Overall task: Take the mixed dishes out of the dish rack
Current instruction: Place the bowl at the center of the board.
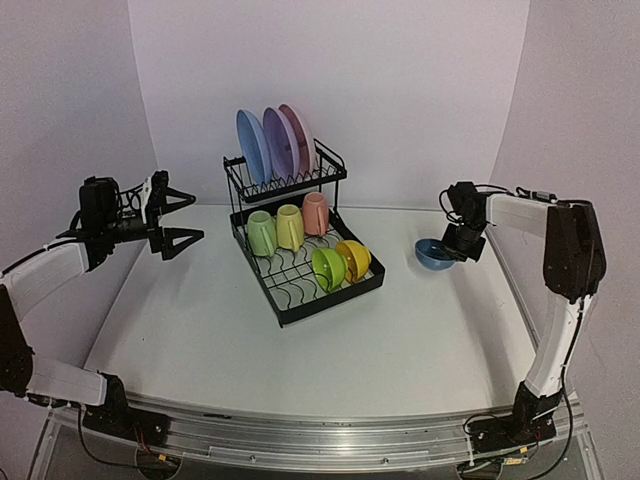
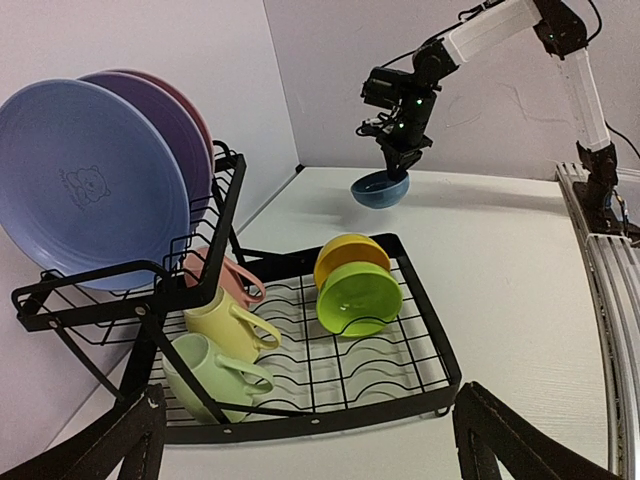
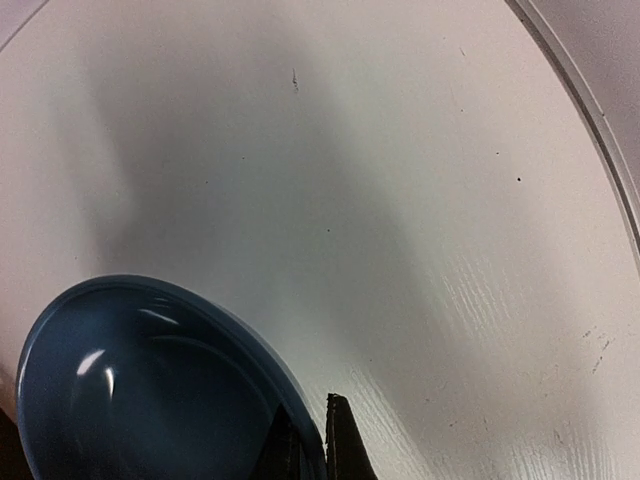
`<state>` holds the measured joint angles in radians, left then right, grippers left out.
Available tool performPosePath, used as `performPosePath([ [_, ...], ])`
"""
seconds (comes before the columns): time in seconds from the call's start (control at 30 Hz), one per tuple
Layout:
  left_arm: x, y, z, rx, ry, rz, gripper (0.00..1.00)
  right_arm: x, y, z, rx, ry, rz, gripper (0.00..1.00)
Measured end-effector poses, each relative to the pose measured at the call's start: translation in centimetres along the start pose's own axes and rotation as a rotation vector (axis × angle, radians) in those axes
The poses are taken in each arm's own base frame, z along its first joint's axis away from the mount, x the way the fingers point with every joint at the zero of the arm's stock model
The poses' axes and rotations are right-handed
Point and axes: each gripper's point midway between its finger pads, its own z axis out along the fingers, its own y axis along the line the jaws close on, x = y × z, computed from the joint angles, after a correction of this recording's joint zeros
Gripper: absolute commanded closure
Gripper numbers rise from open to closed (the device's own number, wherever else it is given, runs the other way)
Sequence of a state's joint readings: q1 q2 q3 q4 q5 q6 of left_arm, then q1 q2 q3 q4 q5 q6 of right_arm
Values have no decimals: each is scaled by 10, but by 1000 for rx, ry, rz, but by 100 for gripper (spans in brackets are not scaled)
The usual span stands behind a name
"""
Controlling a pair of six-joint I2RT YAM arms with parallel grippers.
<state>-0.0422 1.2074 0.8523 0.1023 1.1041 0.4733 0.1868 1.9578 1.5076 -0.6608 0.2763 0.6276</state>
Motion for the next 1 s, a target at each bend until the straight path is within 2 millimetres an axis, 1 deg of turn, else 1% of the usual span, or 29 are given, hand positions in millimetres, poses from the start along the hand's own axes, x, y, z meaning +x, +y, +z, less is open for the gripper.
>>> performPosePath([
  [0.07, 1, -2, -1, 0, 1, -3, 0, 0, -2, 6, 11, -6, 2, 100],
  [0.2, 4, -2, -1, -5, 6, -9, 0, -6, -2, 10, 13, -46, -5, 100],
  [0.33, 4, -1, 0, -6, 6, -8, 0, -7, -3, 14, 21, -67, -42, 100],
  [0.43, 7, 0, 1, -8, 9, -12, 0, -1, -7, 23, 28, -72, -60, 100],
  [0.57, 12, 3, 2, -12, 18, -24, 0, 14, -16, 35, 45, -53, -82, 100],
  [0.63, 14, 4, 3, -15, 21, -27, 0, 17, -17, 38, 45, -58, -93, 91],
  [0.77, 14, 5, 3, -18, 23, -26, 0, 11, -13, 38, 37, -87, -122, 58],
  [0.83, 14, 5, 3, -19, 23, -26, 0, 9, -12, 38, 31, -94, -131, 49],
  [0.93, 14, 5, 3, -19, 23, -27, 0, 10, -9, 37, 18, -90, -165, 42],
  [0.97, 14, 5, 3, -19, 24, -27, 0, 9, -9, 36, 14, -90, -172, 35],
  [1.0, 15, 5, 3, -20, 24, -27, 0, 9, -8, 34, 9, -91, -181, 23],
])
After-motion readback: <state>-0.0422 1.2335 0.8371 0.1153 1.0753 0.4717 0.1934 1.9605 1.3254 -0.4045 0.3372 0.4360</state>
